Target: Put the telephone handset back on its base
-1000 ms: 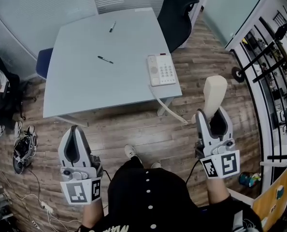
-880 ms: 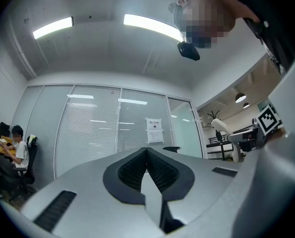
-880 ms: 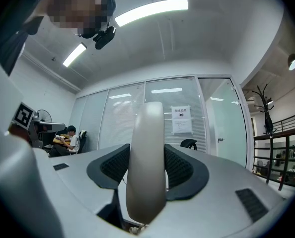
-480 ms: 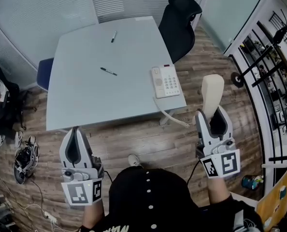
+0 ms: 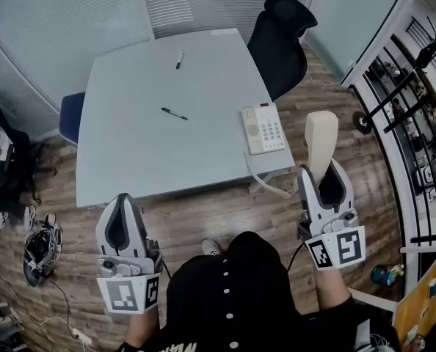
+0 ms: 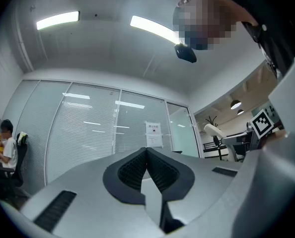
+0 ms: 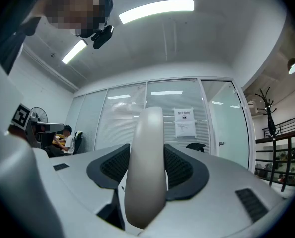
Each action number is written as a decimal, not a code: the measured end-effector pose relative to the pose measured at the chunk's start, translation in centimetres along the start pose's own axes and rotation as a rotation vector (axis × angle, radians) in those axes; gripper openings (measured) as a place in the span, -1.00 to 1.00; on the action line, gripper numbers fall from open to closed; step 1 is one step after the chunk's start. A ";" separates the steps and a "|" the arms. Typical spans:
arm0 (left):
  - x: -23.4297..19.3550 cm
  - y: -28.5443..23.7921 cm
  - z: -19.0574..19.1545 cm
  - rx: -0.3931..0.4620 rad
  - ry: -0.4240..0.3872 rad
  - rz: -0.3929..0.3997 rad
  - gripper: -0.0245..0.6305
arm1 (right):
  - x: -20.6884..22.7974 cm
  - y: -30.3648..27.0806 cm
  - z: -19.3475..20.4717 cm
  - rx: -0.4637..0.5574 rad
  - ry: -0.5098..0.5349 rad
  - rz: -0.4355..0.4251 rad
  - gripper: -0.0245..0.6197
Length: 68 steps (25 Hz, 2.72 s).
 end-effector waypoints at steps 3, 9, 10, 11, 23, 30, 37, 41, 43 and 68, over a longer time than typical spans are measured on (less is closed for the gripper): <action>-0.7 -0.3 0.7 -0.015 0.013 -0.007 -0.88 | -0.5 -0.3 0.5 -0.017 0.008 -0.005 -0.20; -0.9 -1.4 1.3 -0.026 0.005 -0.005 -0.88 | 0.0 -1.2 1.2 -0.031 0.001 0.002 -0.20; -0.9 -1.6 1.3 -0.024 0.001 -0.008 -0.88 | 0.2 -1.4 1.3 -0.029 -0.001 0.002 -0.20; -1.0 -1.8 1.4 -0.022 -0.001 -0.012 -0.88 | 0.3 -1.8 1.5 -0.028 -0.004 0.000 -0.20; -1.7 -6.4 2.7 -0.047 -0.014 -0.044 -0.88 | 2.0 -7.0 4.0 -0.041 -0.034 -0.035 -0.20; -1.7 -11.3 3.5 -0.054 -0.024 -0.044 -0.88 | 4.5 -11.1 5.2 -0.041 -0.044 -0.037 -0.20; -1.5 -16.4 3.9 -0.044 -0.037 -0.036 -0.88 | 6.8 -15.2 6.5 -0.039 -0.052 -0.052 -0.20; -1.2 -18.6 4.1 -0.042 -0.040 -0.041 -0.88 | 8.1 -17.1 6.8 -0.034 -0.055 -0.063 -0.20; -1.1 -19.4 4.4 -0.045 -0.040 -0.046 -0.88 | 8.5 -17.9 7.1 -0.036 -0.056 -0.070 -0.20; -5.3 -22.7 9.3 -0.229 0.034 -0.043 -0.88 | 5.0 -21.0 20.4 -0.384 -0.255 -0.077 -0.20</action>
Point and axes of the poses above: the fingertips, and each gripper's own axes: y backward along the fingers, x to its right, z out of its underside, the point moved 2 cm from there along y, backward along the fingers, and after that the axes turned 15 degrees about y, right-handed, at the moved point
